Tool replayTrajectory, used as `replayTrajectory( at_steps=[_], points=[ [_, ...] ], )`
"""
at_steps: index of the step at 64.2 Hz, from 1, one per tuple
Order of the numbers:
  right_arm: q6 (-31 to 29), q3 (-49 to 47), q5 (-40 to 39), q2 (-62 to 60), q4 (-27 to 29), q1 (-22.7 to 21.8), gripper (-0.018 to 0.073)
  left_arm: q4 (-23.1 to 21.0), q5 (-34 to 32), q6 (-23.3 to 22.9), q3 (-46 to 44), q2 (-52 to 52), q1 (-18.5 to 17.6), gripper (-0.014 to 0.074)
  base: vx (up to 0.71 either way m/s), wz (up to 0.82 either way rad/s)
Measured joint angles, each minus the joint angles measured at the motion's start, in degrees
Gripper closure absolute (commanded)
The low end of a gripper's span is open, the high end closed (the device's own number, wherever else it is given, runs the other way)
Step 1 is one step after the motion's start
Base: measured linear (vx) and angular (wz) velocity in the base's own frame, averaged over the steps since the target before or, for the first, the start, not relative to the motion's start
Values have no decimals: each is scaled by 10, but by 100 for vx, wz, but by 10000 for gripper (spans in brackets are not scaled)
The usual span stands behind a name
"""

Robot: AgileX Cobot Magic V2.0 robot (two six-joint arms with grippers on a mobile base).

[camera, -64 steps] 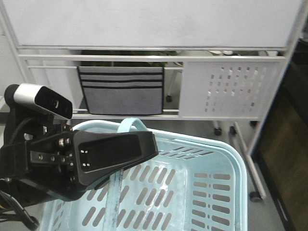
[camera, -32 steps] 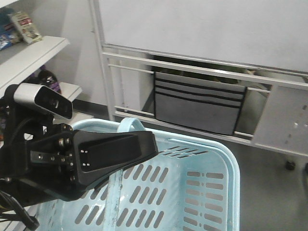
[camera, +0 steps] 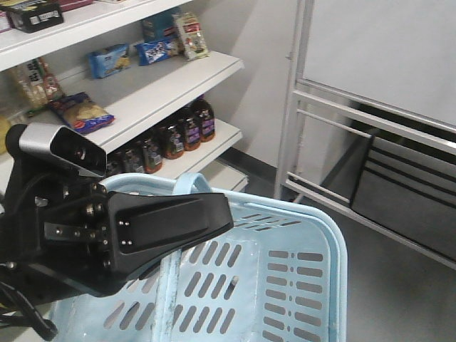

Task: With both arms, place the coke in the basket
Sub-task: 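Turn the base toward the shelf with the red Coca-Cola bottle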

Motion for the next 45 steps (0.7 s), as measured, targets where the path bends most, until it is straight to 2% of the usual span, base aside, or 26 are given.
replayTrajectory(
  at_steps=[45],
  points=[
    [0,0,0,0,0,0,564,0,0,0,0,0,0,604,7,58]
  ],
)
